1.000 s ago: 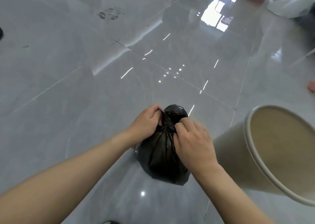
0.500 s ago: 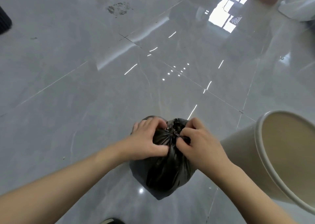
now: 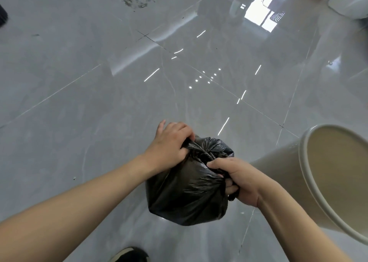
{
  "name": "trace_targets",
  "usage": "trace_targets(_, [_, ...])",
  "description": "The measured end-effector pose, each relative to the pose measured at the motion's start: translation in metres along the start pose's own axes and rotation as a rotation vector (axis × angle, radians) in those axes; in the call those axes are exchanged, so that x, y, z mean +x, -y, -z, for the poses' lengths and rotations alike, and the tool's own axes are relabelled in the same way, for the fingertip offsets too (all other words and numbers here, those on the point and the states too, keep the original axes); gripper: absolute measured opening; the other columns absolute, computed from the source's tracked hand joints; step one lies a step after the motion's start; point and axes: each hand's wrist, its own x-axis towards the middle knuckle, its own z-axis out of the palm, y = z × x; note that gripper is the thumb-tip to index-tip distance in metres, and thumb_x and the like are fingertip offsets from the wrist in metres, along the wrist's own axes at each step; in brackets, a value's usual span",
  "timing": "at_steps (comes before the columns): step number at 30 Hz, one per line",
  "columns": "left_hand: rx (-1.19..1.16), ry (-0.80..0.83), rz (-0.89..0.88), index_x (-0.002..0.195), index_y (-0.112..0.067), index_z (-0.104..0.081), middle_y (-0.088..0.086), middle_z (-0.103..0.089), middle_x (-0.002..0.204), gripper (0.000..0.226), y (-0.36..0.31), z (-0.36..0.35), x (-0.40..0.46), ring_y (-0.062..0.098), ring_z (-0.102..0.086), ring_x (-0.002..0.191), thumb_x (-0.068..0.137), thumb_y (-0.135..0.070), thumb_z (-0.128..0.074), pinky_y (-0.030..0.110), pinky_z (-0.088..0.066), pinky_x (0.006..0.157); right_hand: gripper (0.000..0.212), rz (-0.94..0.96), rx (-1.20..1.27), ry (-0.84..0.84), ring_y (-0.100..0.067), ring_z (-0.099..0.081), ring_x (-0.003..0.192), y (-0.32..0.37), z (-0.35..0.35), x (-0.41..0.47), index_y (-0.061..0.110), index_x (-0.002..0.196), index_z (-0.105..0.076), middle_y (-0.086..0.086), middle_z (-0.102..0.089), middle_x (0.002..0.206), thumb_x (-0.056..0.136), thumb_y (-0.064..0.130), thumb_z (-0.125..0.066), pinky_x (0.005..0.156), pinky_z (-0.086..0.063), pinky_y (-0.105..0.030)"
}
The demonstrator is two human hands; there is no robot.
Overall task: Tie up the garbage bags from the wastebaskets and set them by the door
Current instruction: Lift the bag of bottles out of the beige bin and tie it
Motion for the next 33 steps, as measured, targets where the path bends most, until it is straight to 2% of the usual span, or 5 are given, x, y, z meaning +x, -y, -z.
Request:
trace_targets(6, [-0.050, 0.045, 0.058, 0.100, -0.030, -0.057, -0.011, -0.052, 0.109, 0.028, 0.007, -0.002, 0.003, 0.017, -0.044, 0.117, 0.078, -0.013, -0.057, 0.051, -0.008, 0.116, 0.021, 0.141, -0.320, -0.235, -0.008, -0.032, 0.034, -0.001, -0.008, -0.002, 0.012, 0.076, -0.050, 0.001, -0.052, 0.051, 0.095, 0.019, -0.055, 0.036, -0.026, -0.019])
trace_targets(13, [-0.085, 0.051, 0.072, 0.099, -0.030, -0.058, -0.011, -0.054, 0.111, 0.025, 0.002, -0.004, 0.007, 0.017, -0.044, 0.116, 0.079, -0.015, -0.058, 0.052, -0.010, 0.115, 0.046, 0.525, -0.740, -0.687, -0.013, -0.048, 0.065, -0.014, -0.015, -0.002, 0.011, 0.045, -0.039, 0.004, -0.047, 0.081, 0.081, 0.023, -0.064, 0.054, -0.033, -0.019])
trace_targets(23, [-0.390, 0.228, 0.018, 0.116, -0.032, -0.054, -0.016, -0.051, 0.119, 0.054, -0.010, 0.017, 0.003, 0.007, -0.041, 0.117, 0.065, -0.019, -0.048, 0.028, -0.029, 0.104, 0.042, 0.463, -0.520, -0.455, -0.019, -0.040, 0.061, -0.018, -0.005, 0.005, 0.014, 0.047, -0.028, -0.002, -0.041, 0.068, 0.068, 0.032, -0.060, 0.058, -0.031, -0.037])
trace_targets(26, [-0.708, 0.286, 0.090, 0.099, -0.022, -0.069, -0.009, -0.063, 0.097, 0.031, -0.024, 0.026, 0.013, 0.003, -0.055, 0.091, 0.073, -0.025, -0.053, 0.021, -0.042, 0.084, 0.047, 0.459, -0.608, -0.464, -0.015, -0.035, 0.057, -0.017, -0.005, 0.002, 0.018, 0.049, -0.023, 0.004, -0.036, 0.063, 0.074, 0.027, -0.062, 0.056, -0.028, -0.037])
trace_targets(33, [-0.517, 0.302, 0.342, 0.066, -0.020, -0.074, 0.000, -0.071, 0.084, 0.053, -0.030, 0.017, 0.033, 0.014, -0.063, 0.091, 0.062, -0.072, -0.062, 0.035, -0.047, 0.090, 0.044, 0.496, -1.103, -0.529, -0.015, -0.044, 0.064, -0.014, -0.011, -0.001, 0.014, 0.052, -0.035, 0.002, -0.042, 0.071, 0.086, 0.034, -0.053, 0.059, -0.039, -0.035])
